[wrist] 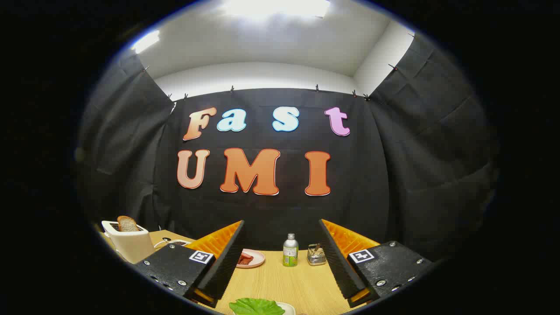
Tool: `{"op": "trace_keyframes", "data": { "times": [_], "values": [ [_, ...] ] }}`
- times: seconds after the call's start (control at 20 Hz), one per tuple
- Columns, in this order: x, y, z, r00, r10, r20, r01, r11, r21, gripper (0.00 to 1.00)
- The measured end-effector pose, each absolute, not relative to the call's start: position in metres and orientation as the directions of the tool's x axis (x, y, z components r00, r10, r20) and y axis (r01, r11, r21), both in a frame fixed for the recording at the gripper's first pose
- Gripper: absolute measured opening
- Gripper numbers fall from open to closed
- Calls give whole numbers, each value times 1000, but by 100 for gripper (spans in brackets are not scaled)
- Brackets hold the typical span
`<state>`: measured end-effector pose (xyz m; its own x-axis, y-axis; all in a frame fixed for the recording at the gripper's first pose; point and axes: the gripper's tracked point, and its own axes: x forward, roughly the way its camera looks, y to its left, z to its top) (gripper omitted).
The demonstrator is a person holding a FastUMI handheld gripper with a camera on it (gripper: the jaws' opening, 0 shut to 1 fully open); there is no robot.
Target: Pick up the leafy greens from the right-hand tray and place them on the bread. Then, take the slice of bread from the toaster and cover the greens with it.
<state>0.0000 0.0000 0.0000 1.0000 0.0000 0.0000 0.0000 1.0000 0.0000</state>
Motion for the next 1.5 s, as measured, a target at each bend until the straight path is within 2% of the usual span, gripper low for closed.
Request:
{"op": "trace_keyframes", "data": {
  "times": [0.7, 0.9, 1.05, 1.25, 1.5],
  "values": [
    [1, 15, 10, 998, 56, -2, -56, 998, 19, 97],
    [2, 17, 5, 996, 79, -37, -78, 997, 8, 97],
    [6, 19, -11, 990, 105, -98, -104, 995, 14, 97],
    [24, 24, -52, 959, 152, -238, -141, 988, 61, 97],
    [16, 29, -107, 879, 213, -427, -207, 976, 63, 97]
  ]
}}
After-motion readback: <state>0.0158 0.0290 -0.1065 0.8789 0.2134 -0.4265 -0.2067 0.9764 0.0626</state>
